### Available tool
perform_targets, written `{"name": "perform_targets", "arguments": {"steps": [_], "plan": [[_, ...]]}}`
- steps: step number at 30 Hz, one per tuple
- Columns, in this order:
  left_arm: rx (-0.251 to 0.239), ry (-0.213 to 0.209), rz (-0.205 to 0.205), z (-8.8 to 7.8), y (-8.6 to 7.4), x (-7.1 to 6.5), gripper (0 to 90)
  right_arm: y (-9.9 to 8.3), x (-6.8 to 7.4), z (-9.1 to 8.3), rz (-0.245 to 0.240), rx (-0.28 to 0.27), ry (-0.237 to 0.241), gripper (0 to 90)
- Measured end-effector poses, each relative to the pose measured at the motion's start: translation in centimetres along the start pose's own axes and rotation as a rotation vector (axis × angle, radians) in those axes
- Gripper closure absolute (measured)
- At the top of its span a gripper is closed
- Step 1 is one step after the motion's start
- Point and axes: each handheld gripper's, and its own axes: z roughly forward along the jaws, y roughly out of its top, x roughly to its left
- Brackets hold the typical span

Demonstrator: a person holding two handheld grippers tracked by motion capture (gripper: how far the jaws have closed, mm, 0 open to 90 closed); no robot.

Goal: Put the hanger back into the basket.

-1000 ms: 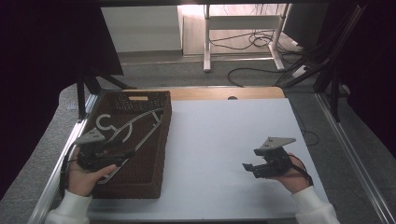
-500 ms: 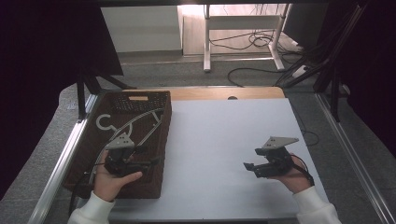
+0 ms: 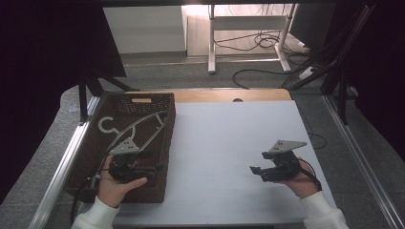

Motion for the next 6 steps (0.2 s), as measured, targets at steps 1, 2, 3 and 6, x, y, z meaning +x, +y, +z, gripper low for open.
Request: {"name": "perform_targets", "arguments": {"steps": [1,2,3,6], "plan": [[0.001,0.001,0.001,-0.01,-0.01,0.01,30.4,-0.01,-0.01,0.00,0.000,0.000,0.000,27.6],[0.000,0.002,0.000,-0.01,-0.02,0.01,30.4,-0.01,-0.02,0.01,0.000,0.000,0.000,27.6],[-0.001,0.003,0.001,-0.01,-0.02,0.03,30.4,-0.02,-0.02,0.00,0.000,0.000,0.000,27.3],[-0.004,0.007,-0.002,-0.05,-0.03,0.12,30.3,-0.05,-0.03,-0.02,0.000,-0.004,-0.002,27.0]]}}
